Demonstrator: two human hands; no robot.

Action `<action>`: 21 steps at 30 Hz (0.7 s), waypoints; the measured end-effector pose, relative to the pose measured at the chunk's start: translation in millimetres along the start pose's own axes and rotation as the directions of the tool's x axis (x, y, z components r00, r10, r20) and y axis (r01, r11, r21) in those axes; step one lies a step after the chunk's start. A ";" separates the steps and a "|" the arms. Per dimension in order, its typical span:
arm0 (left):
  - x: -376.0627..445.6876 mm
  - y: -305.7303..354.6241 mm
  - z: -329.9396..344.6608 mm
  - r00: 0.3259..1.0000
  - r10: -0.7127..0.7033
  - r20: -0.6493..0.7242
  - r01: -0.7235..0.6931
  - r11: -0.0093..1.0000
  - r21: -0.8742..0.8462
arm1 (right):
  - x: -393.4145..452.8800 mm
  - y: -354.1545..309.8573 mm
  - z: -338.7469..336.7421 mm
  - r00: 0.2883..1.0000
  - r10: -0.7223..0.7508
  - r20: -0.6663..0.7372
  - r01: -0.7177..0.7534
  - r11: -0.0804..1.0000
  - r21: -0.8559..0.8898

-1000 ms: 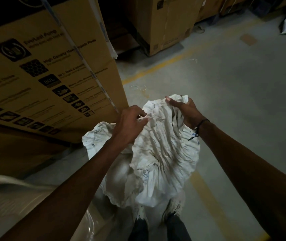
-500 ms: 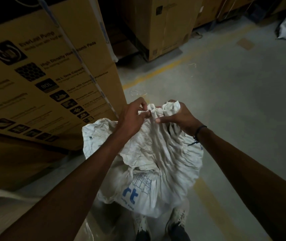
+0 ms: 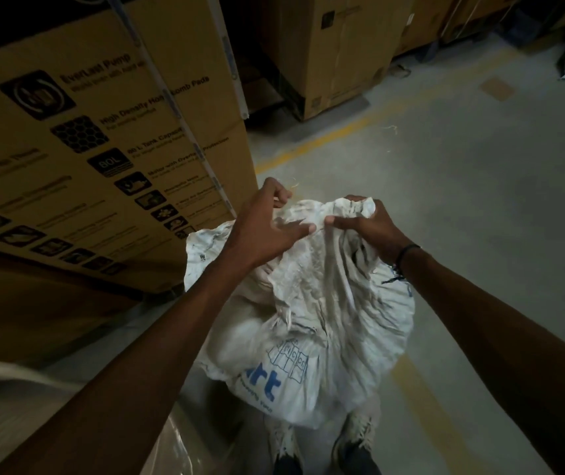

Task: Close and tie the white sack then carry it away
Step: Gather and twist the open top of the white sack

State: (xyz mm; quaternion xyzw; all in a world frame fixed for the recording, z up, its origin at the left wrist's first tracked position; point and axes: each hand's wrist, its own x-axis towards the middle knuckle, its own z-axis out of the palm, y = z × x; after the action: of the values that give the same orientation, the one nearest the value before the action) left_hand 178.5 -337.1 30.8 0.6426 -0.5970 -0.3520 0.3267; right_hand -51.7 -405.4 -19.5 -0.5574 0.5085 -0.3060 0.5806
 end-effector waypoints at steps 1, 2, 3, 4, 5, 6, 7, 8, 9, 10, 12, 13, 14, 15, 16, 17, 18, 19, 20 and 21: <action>-8.7 -2.9 -3.4 1.000 0.016 -0.010 -0.015 0.998 0.064 | 0.6 0.9 -3.3 0.999 0.031 -0.022 -0.030 0.999 0.043; -16.9 -6.8 -5.4 1.000 0.028 0.004 -0.028 0.992 0.126 | 1.1 2.0 -6.0 0.998 0.057 -0.038 -0.054 0.996 0.076; -23.7 -11.2 -6.5 0.999 0.032 0.031 -0.037 0.983 0.180 | 1.3 3.3 -7.3 0.996 0.075 -0.045 -0.070 0.992 0.102; -28.7 -16.1 -5.6 0.998 0.032 0.051 -0.042 0.975 0.217 | 1.3 5.0 -7.3 0.995 0.084 -0.047 -0.078 0.990 0.116; -31.7 -20.3 -4.1 0.998 0.030 0.058 -0.044 0.968 0.249 | 0.9 6.7 -5.5 0.995 0.089 -0.042 -0.082 0.988 0.130; -32.8 -23.8 -1.7 0.998 0.034 0.054 -0.047 0.960 0.277 | 0.4 7.1 -2.7 0.995 0.089 -0.037 -0.083 0.986 0.144; -33.7 -26.1 0.3 0.998 0.037 0.042 -0.048 0.953 0.301 | 0.1 7.7 1.2 0.995 0.091 -0.030 -0.085 0.983 0.164; -33.6 -27.3 1.6 0.999 0.034 0.020 -0.039 0.952 0.304 | -0.6 7.5 5.1 0.995 0.095 -0.026 -0.088 0.980 0.181; -33.2 -25.2 2.0 1.000 0.026 -0.013 -0.021 0.958 0.286 | -1.6 6.4 6.7 0.995 0.098 -0.026 -0.092 0.977 0.195; -32.4 -23.4 1.4 0.998 0.012 -0.054 0.002 0.967 0.253 | -2.4 5.6 7.5 0.994 0.102 -0.029 -0.094 0.975 0.202; -30.0 -22.9 -1.0 0.994 -0.006 -0.106 0.030 0.972 0.231 | -2.2 7.1 8.6 0.994 0.104 -0.030 -0.095 0.972 0.215; -28.8 -24.2 -2.1 0.993 0.001 -0.115 0.028 0.967 0.251 | -1.7 8.3 8.8 0.994 0.104 -0.027 -0.096 0.971 0.218; -28.0 -26.3 -3.2 0.994 0.012 -0.113 0.019 0.962 0.273 | -1.2 9.5 9.1 0.994 0.103 -0.026 -0.094 0.971 0.222; -27.7 -28.2 -4.1 0.994 0.025 -0.104 0.006 0.959 0.284 | -0.3 11.1 9.2 0.994 0.104 -0.031 -0.095 0.969 0.227; -27.1 -30.1 -4.8 0.996 0.035 -0.088 -0.008 0.958 0.288 | 0.8 12.3 9.2 0.994 0.106 -0.040 -0.094 0.969 0.228; -26.4 -30.9 -5.6 0.997 0.046 -0.065 -0.025 0.956 0.293 | 1.9 13.4 9.1 0.993 0.105 -0.050 -0.091 0.969 0.229; -25.4 -31.3 -6.0 0.997 0.063 -0.042 -0.048 0.953 0.298 | 2.7 13.9 9.0 0.993 0.103 -0.058 -0.087 0.970 0.226; -23.9 -31.2 -5.9 0.996 0.085 -0.027 -0.074 0.953 0.295 | 3.4 14.2 9.0 0.993 0.101 -0.062 -0.085 0.971 0.225; -21.9 -30.2 -5.9 0.994 0.102 -0.026 -0.091 0.958 0.270 | 4.6 14.5 8.8 0.993 0.102 -0.060 -0.086 0.970 0.227; -20.1 -27.5 -5.8 0.994 0.100 -0.033 -0.090 0.969 0.232 | 5.7 14.6 8.7 0.993 0.104 -0.057 -0.088 0.969 0.230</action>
State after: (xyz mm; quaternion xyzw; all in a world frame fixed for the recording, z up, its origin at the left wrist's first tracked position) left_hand 197.4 -315.1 12.1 0.6546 -0.6563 -0.2499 0.2797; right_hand -45.1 -404.9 -36.1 -0.4512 0.5161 -0.3525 0.6371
